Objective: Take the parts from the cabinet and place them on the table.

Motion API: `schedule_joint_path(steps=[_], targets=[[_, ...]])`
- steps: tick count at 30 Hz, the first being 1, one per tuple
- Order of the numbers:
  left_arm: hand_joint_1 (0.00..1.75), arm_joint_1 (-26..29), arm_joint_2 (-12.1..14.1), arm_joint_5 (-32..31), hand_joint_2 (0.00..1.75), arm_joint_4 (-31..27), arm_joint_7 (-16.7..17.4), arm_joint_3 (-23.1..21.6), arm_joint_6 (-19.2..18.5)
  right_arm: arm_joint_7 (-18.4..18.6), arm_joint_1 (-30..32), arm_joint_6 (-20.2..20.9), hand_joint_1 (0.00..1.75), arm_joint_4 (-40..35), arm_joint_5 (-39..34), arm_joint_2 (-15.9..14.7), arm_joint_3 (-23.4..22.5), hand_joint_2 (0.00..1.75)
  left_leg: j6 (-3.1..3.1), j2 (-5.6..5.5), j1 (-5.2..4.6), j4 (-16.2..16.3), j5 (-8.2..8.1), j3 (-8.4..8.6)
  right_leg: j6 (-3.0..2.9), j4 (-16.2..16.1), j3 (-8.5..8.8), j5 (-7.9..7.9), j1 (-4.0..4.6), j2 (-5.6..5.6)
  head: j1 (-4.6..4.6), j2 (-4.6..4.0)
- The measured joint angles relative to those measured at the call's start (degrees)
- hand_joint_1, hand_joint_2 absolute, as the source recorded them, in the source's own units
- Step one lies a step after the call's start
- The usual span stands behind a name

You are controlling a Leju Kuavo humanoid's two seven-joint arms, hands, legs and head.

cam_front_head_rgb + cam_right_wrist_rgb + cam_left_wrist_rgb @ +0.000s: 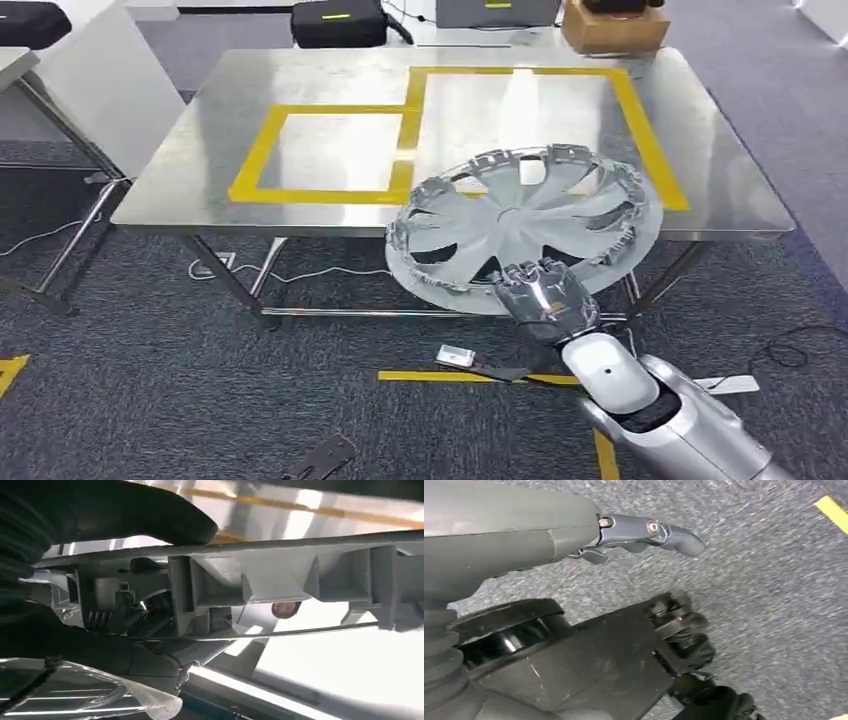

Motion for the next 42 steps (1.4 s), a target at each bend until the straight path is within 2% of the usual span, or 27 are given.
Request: schedule_joint_path(steps=[1,4,5,8,9,10,11,13,15,17,20,21,23,24,25,26,28,29,31,33,34,35,38,39,40,41,42], targets=[[0.00,0.0,0.0,0.0,1.75,0.0,0.0,0.0,0.0,0.0,-0.3,0.0,1.66,0.0,0.0,0.1,0.0,1.75,0.18,-0.02,-0.07,-0.7,-0.94,0.23,0.23,-0.1,-0.26,-0.04,-0.03,-0.10,0.11,0.00],[0.00,0.2,0.0,0.0,1.75,0.0,0.0,-0.2,0.1,-0.1,-0.3,0.0,1.66,0.1,0.0,0.2,0.0,1.75,0.84,-0.14,0.52,-2.3,-0.78,1.60,1.34,-0.3,-0.14,-0.67,-0.05,-0.30,0.20,0.02],[0.00,0.1,-0.1,0.0,1.75,0.0,0.0,-0.2,0.1,-0.1,-0.5,0.0,1.66,0.1,-0.1,0.2,0.0,1.75,1.18,-0.16,0.59,-2.4,-0.97,1.92,1.28,2.1,-1.36,-1.64,0.02,-0.27,0.48,0.02],[0.00,0.0,-0.2,0.0,1.75,0.0,0.0,-0.2,0.0,-0.1,-0.6,0.0,1.66,0.1,0.0,0.2,0.0,1.75,1.76,-0.15,0.42,-2.4,-1.80,2.59,1.59,16.0,-9.84,-6.28,0.00,-0.22,0.48,0.02],[0.00,0.1,-0.2,0.0,1.75,0.0,0.0,-0.2,0.0,-0.1,-0.6,0.1,1.66,0.3,0.0,0.2,0.0,1.75,1.76,-0.18,0.37,-2.4,-2.16,3.02,1.64,18.1,-11.60,-5.93,0.00,-0.21,0.50,0.02],[0.00,0.2,-0.2,0.0,1.75,0.0,0.0,-0.2,0.0,-0.2,-0.5,0.2,1.66,0.5,0.0,0.3,0.0,1.75,1.77,-0.31,0.35,-2.4,-2.59,3.63,1.63,17.3,-12.00,-3.84,0.00,-0.21,0.48,0.02],[0.00,0.2,-0.2,0.0,1.75,0.0,0.0,-0.2,0.0,-0.2,-0.5,0.2,1.66,0.7,0.0,0.3,0.0,1.75,1.67,-0.51,0.34,-2.4,-3.08,4.33,1.50,14.0,-11.08,-0.68,0.00,-0.20,0.52,0.02],[0.00,0.1,-0.3,0.1,1.75,0.0,0.0,-0.2,0.0,-0.3,-0.7,0.3,1.66,1.0,0.0,0.6,0.0,1.75,1.24,-0.63,0.35,-2.3,-4.38,5.98,1.16,2.5,-6.90,6.43,0.00,-0.24,0.53,0.02],[0.00,-0.1,-0.2,0.3,1.75,0.0,0.0,-0.2,0.1,-0.5,-1.4,0.3,1.66,1.3,0.0,1.1,0.1,1.75,0.54,-0.60,-0.04,-1.8,-5.01,5.83,0.84,0.1,-4.51,4.52,0.21,-0.13,0.66,0.02],[0.00,-0.2,-0.2,0.5,1.75,0.0,0.0,-0.2,0.1,-0.7,-1.7,0.3,1.66,1.6,0.0,1.5,0.1,1.75,0.33,-0.55,-0.01,-2.2,-5.00,5.91,0.08,0.4,-4.80,4.05,0.44,-0.07,0.04,0.02],[0.00,-0.3,-0.2,0.6,1.75,0.0,0.1,-0.3,0.2,-0.8,-1.8,0.4,1.66,1.9,0.0,1.7,0.0,1.75,-0.87,-0.16,0.11,-0.7,-6.32,5.74,-0.93,-0.1,-3.82,3.48,-0.03,-0.18,0.04,0.02],[0.00,-0.4,-0.1,0.6,1.75,0.0,0.1,-0.3,0.3,-0.8,-2.0,0.4,1.66,2.0,0.0,2.0,-0.1,1.75,-1.22,-0.08,0.27,2.7,-7.79,3.97,-1.27,-0.1,-3.57,3.23,-0.07,-0.21,-0.26,0.02],[0.00,-0.4,0.0,0.6,1.75,0.0,0.1,-0.3,0.3,-0.8,-2.2,0.4,1.66,2.2,0.0,2.2,-0.1,1.75,-1.63,-0.06,0.57,13.4,-11.82,-2.07,-1.37,-0.1,-3.06,2.66,-0.07,-0.20,-0.22,0.02],[0.00,-0.3,0.0,0.6,1.75,0.0,0.1,-0.3,0.3,-0.8,-2.1,0.4,1.66,2.3,0.0,2.2,-0.1,1.75,-1.71,-0.05,0.63,16.7,-12.21,-4.25,-1.36,-0.1,-2.68,2.34,-0.07,-0.20,-0.26,0.02],[0.00,-0.2,0.0,0.6,1.75,0.0,0.1,-0.3,0.3,-0.8,-2.0,0.4,1.66,2.5,0.0,2.2,-0.1,1.75,-1.71,-0.05,0.68,17.1,-10.82,-5.18,-1.33,-0.1,-2.14,1.97,-0.07,-0.19,-0.20,0.02],[0.00,-0.2,0.0,0.6,1.75,0.0,0.1,-0.3,0.3,-0.8,-2.0,0.4,1.66,2.7,0.0,2.2,-0.1,1.75,-1.60,-0.04,0.69,15.0,-8.30,-4.85,-1.27,-0.1,-1.54,1.60,-0.06,-0.15,-0.24,0.02],[0.00,-0.2,0.0,0.7,1.75,0.0,0.1,-0.3,0.3,-0.9,-2.0,0.4,1.66,2.8,0.0,2.2,-0.1,1.75,-0.93,-0.04,0.60,5.5,-1.07,-1.74,-1.02,-0.1,-0.15,0.81,-0.02,-0.12,-0.22,0.02],[0.00,-0.2,0.1,0.7,1.75,0.0,0.1,-0.3,0.3,-0.8,-2.1,0.4,1.66,2.8,0.0,2.3,-0.2,1.75,-0.31,-0.02,0.40,0.9,1.03,-0.29,-0.84,-0.3,-0.25,0.41,-0.15,-0.13,-0.22,0.02],[0.00,-0.5,0.1,1.3,1.75,0.0,0.1,-0.3,0.4,-0.5,-2.3,0.3,1.66,2.7,0.0,2.3,-0.5,1.75,0.24,0.11,0.01,-1.1,-0.91,1.11,-0.03,-0.3,0.15,0.12,0.12,0.04,-0.13,0.02],[0.00,-0.3,0.2,1.6,1.75,0.0,0.0,-0.3,0.6,-0.2,-2.0,0.3,1.66,2.4,-0.1,2.2,-1.3,1.75,0.47,0.03,-0.13,-1.2,-1.04,1.02,0.58,-1.1,0.40,0.20,-0.03,-0.22,-0.13,0.02],[0.00,-0.3,0.1,1.8,1.75,0.0,0.0,-0.3,0.6,-0.2,-1.9,0.3,1.66,2.2,-0.1,2.1,-1.6,1.75,0.76,-0.06,0.33,-2.1,-0.82,1.65,1.07,-1.1,0.55,-0.19,0.20,-0.23,0.07,0.02],[0.00,-0.2,0.1,1.8,1.75,0.0,0.0,-0.3,0.6,-0.2,-1.6,0.2,1.66,2.1,-0.1,1.8,-1.9,1.75,0.98,-0.07,0.49,-2.6,-0.77,2.14,1.15,0.1,-0.14,-0.67,0.07,-0.16,0.13,0.02],[0.00,-0.4,0.1,1.8,1.75,0.0,-0.1,-0.3,0.6,-0.2,-1.6,0.0,1.66,1.8,0.0,1.4,-2.6,1.75,1.70,0.02,0.45,-2.6,-1.49,2.76,1.47,12.8,-7.51,-5.42,0.03,-0.14,0.28,0.02],[0.00,-0.3,0.1,1.8,1.75,0.0,-0.1,-0.3,0.6,-0.2,-1.5,0.1,1.66,1.8,0.0,1.2,-2.6,1.75,1.75,0.04,0.40,-2.6,-1.85,3.09,1.59,16.7,-10.16,-6.19,0.05,-0.16,0.28,0.02],[0.00,-0.2,0.1,1.8,1.75,0.0,-0.1,-0.3,0.6,-0.2,-1.2,0.1,1.66,1.8,0.0,1.0,-2.6,1.75,1.74,0.01,0.39,-2.6,-2.19,3.54,1.62,17.8,-11.55,-5.27,0.03,-0.15,0.33,0.02],[0.00,-0.2,0.1,1.8,1.75,0.0,-0.1,-0.3,0.6,-0.2,-0.9,0.1,1.66,1.8,0.0,0.9,-2.7,1.75,1.73,-0.08,0.39,-2.6,-2.63,4.09,1.62,16.0,-11.38,-2.89,0.03,-0.15,0.28,0.02],[0.00,-0.2,0.1,1.8,1.75,0.0,-0.1,-0.3,0.6,-0.2,-0.8,0.1,1.66,1.8,0.0,0.9,-2.7,1.75,1.57,-0.19,0.41,-2.6,-3.09,4.70,1.52,11.7,-9.98,0.48,0.02,-0.17,0.42,0.02]])
